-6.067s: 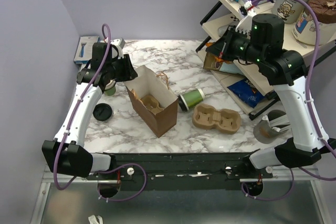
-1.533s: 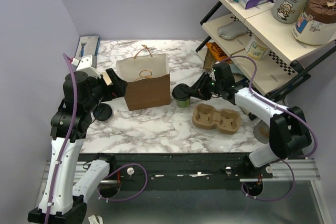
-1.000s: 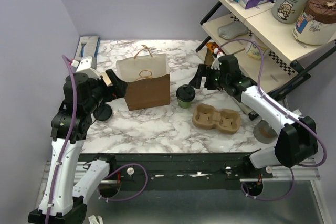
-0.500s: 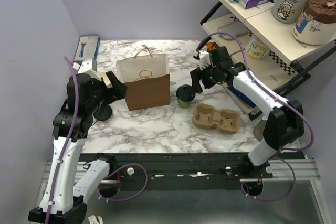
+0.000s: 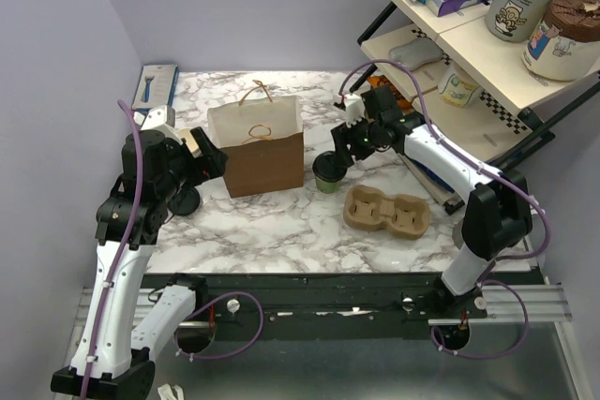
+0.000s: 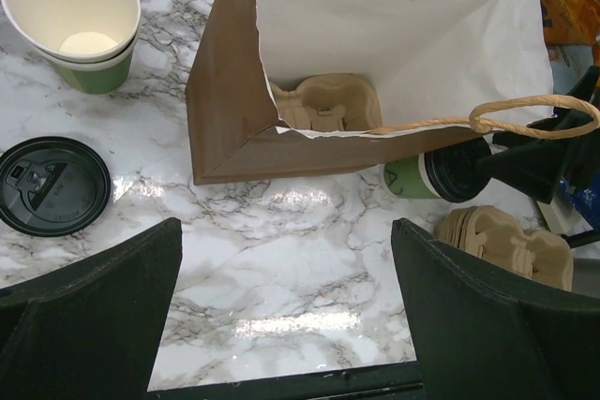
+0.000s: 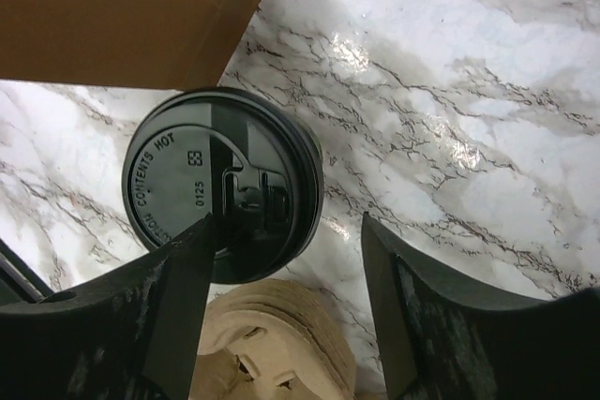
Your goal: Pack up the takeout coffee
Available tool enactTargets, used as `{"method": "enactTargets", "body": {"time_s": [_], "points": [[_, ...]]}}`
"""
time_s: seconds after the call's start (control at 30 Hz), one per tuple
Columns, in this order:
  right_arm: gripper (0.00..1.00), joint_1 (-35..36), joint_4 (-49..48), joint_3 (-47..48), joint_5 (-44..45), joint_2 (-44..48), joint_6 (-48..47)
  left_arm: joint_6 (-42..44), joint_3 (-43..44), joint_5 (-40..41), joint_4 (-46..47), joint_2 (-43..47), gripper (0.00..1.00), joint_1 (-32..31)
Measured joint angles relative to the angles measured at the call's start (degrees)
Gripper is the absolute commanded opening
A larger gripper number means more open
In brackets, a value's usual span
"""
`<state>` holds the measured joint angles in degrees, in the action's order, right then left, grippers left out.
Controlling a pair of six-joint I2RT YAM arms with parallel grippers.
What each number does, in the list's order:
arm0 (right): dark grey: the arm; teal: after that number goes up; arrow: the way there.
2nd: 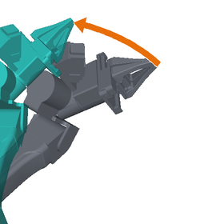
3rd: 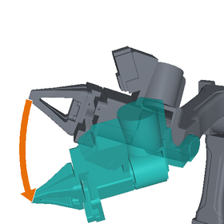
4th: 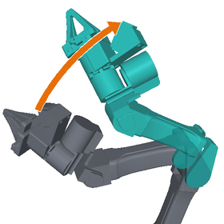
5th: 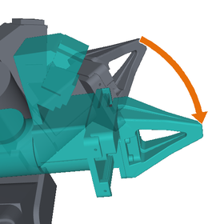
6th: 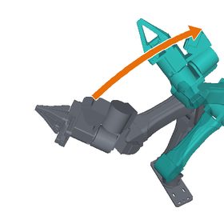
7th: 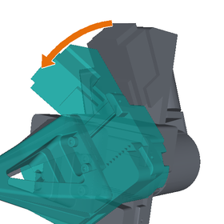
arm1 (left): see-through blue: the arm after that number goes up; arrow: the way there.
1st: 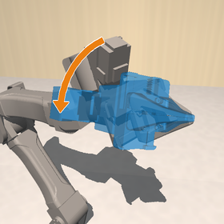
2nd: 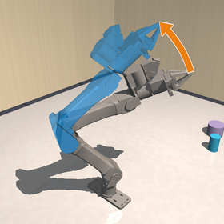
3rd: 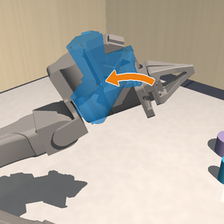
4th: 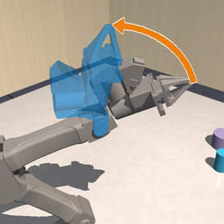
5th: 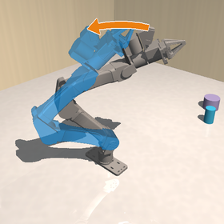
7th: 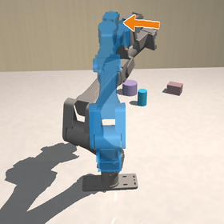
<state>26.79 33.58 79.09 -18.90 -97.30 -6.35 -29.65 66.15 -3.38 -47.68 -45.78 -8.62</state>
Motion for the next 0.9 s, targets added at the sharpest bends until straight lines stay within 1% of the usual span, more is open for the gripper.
{"method": "enactTargets", "body": {"time_s": [0.07,0.2,0.27,0.37,0.47,0.77,0.9], "points": [[0.65,0.0,-0.1,0.5,0.2,-0.2,0.8,0.0,0.0,0.0,-0.3,0.0,0.99,0.0],[0.55,0.0,-0.1,1.1,0.6,-1.0,2.9,-0.2,0.0,0.0,-0.8,0.1,0.99,0.0],[0.52,0.0,-0.1,1.3,0.6,-1.4,4.1,-0.3,0.0,0.0,-1.1,0.1,0.99,0.0],[0.52,0.0,-0.1,1.4,0.8,-1.6,5.4,-0.4,0.0,0.1,-1.5,0.1,0.99,0.0],[0.49,0.0,-0.1,1.4,1.4,-1.7,6.4,-0.5,0.0,0.1,-1.7,0.1,0.99,0.0],[0.48,0.0,-0.5,1.4,1.4,-2.3,7.7,-0.7,0.0,0.2,-1.8,0.5,0.99,0.0],[0.44,0.0,-1.0,1.3,1.3,-2.4,8.0,-0.9,0.0,0.2,-1.8,0.6,0.99,0.0]]}}
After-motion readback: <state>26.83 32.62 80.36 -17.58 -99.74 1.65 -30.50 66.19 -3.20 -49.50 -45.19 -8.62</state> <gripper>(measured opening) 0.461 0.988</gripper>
